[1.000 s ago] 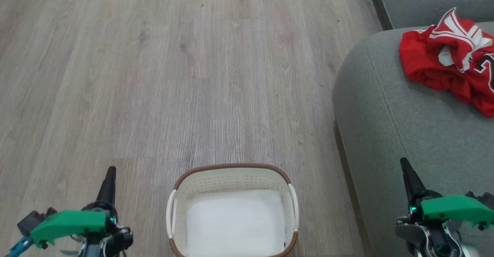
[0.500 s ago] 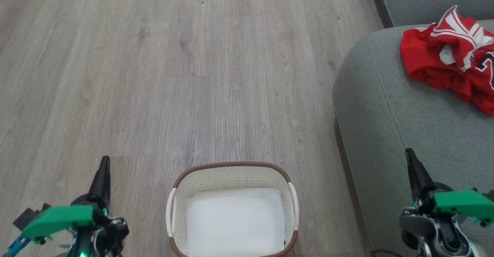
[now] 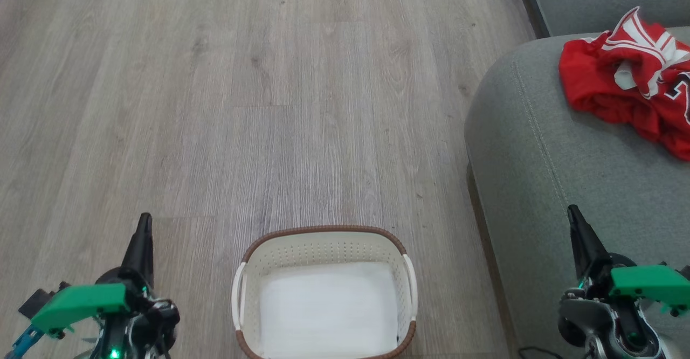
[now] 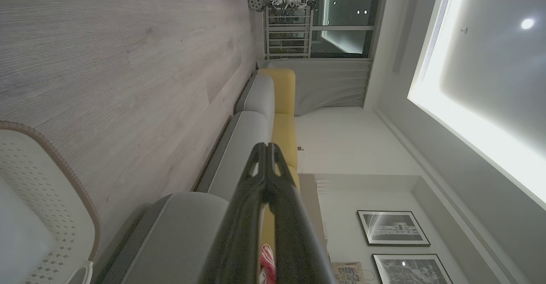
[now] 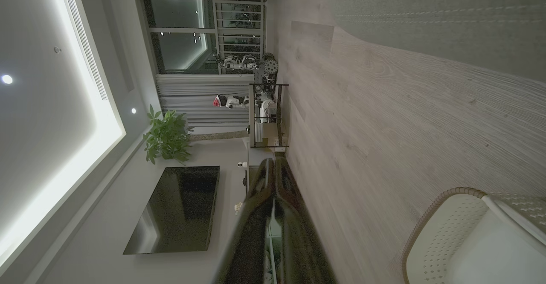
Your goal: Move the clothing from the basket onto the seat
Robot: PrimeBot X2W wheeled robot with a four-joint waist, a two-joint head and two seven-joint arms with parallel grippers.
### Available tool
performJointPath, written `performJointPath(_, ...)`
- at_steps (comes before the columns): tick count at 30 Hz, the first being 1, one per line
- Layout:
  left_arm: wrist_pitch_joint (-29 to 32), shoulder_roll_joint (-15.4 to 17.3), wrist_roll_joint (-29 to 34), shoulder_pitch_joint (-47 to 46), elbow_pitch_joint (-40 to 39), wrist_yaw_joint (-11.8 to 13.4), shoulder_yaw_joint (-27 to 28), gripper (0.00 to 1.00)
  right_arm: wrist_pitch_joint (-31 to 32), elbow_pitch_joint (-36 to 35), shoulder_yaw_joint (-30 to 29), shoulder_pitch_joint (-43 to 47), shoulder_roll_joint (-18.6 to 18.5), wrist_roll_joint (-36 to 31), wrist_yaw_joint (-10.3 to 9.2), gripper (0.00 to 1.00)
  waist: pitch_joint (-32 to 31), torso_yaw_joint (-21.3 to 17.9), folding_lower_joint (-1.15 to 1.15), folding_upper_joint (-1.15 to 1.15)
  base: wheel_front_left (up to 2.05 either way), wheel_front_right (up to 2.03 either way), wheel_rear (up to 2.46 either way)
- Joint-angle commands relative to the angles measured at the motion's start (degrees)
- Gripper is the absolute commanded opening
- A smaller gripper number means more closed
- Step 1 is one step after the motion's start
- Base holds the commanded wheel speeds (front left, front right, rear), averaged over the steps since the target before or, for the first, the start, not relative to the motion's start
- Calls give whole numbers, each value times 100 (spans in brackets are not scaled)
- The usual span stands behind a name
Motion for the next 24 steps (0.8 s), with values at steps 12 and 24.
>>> performJointPath(12, 49, 47, -11, -285, -206, -38, 212, 0, 33, -224, 99, -311, -15, 34, -1, 0, 0, 0, 0, 0, 0, 0, 0)
performJointPath(24, 48, 47, -12, -285, -206, -38, 211, 0, 33, -224, 99, -311, -15, 34, -1, 0, 0, 0, 0, 0, 0, 0, 0)
